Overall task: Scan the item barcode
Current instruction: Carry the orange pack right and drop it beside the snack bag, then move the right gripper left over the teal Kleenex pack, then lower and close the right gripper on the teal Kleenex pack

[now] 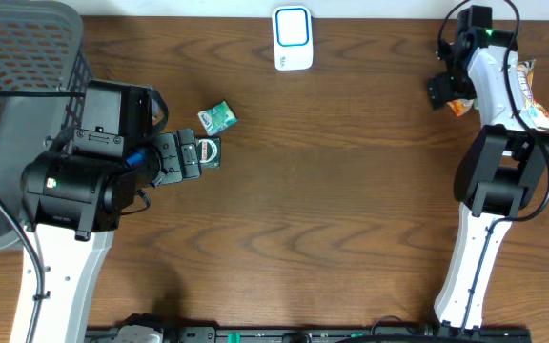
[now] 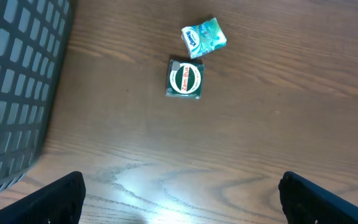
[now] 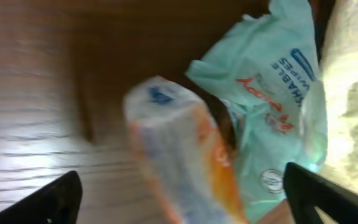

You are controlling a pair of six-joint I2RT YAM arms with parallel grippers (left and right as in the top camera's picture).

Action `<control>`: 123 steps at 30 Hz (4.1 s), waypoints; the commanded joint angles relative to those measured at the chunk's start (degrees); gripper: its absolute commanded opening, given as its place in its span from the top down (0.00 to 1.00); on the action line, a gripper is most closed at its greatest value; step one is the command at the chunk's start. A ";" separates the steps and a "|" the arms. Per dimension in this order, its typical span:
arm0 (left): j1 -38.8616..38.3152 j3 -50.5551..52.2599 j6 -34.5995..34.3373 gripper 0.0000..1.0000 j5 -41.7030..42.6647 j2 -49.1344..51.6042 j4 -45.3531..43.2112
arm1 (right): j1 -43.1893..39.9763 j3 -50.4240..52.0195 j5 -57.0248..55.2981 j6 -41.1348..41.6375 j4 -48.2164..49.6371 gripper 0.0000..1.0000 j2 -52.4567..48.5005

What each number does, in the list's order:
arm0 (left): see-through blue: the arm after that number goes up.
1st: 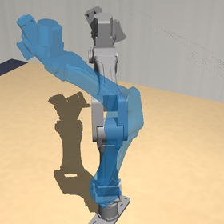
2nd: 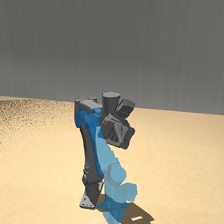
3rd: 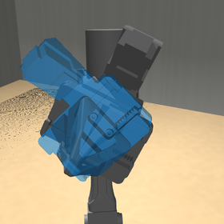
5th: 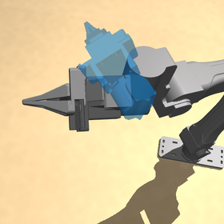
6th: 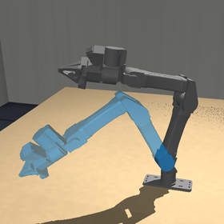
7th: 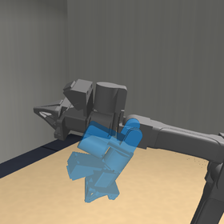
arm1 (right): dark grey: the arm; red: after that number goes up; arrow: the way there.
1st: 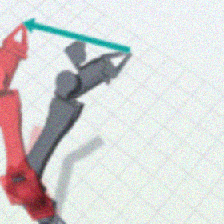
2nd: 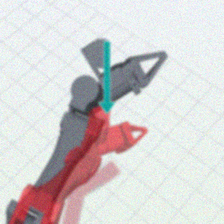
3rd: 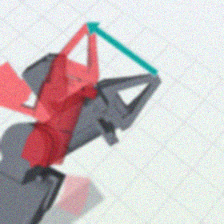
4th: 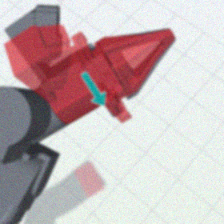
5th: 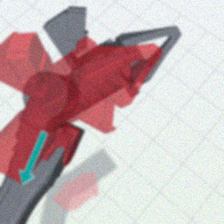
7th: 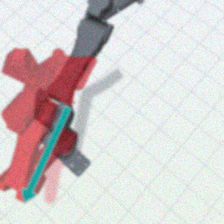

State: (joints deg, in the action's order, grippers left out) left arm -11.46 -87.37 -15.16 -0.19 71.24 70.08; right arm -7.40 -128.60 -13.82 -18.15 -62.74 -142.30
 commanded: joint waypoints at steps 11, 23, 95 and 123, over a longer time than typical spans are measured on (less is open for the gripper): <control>-0.09 -0.61 0.11 0.02 -0.52 -0.09 0.02 | 2.93 -1.16 17.68 2.10 3.82 0.41 16.35; -0.09 -0.61 0.11 0.02 -0.52 -0.09 0.02 | 9.35 2.29 50.73 17.68 1.70 0.71 16.22; -0.09 -0.61 0.11 0.02 -0.52 -0.09 0.02 | 45.81 26.53 2.14 36.79 22.14 0.99 13.03; -0.09 -0.61 0.11 0.02 -0.52 -0.09 0.02 | 44.57 26.71 8.63 23.23 13.05 0.75 15.54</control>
State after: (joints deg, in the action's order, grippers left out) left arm -11.46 -87.37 -15.16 -0.19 71.24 70.08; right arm 37.78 -102.15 -6.02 7.79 -49.74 -123.28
